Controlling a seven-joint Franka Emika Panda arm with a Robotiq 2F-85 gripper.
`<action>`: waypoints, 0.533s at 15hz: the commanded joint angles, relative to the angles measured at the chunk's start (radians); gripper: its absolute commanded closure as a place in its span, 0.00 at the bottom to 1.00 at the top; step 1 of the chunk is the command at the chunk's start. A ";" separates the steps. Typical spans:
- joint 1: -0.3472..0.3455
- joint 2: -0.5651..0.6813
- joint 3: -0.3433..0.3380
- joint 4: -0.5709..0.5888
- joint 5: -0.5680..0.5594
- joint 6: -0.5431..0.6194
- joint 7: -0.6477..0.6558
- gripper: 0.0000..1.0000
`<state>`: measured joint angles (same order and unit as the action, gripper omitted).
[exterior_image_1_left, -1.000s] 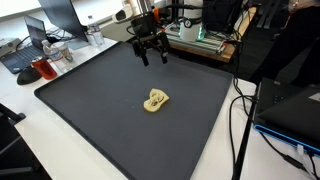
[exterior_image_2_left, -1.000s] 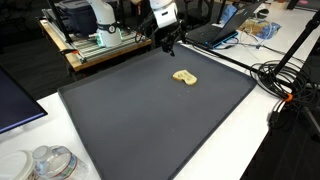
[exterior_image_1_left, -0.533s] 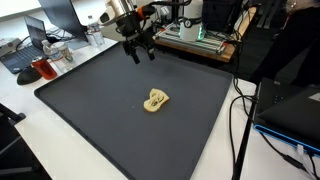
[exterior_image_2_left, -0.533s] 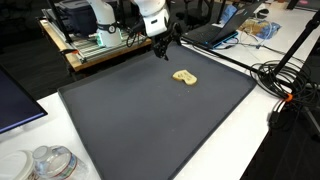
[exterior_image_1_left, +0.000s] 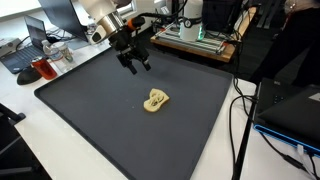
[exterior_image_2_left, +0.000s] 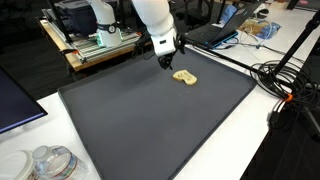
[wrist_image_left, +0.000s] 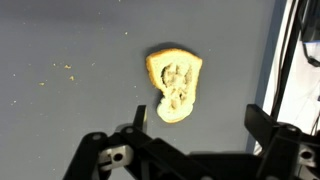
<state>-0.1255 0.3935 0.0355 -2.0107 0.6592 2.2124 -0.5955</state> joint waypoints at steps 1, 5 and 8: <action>-0.038 0.122 0.018 0.168 -0.057 -0.123 -0.048 0.00; -0.041 0.230 0.027 0.334 -0.172 -0.230 -0.083 0.00; -0.033 0.319 0.035 0.472 -0.276 -0.295 -0.098 0.00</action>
<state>-0.1450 0.6073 0.0468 -1.7012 0.4711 2.0025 -0.6686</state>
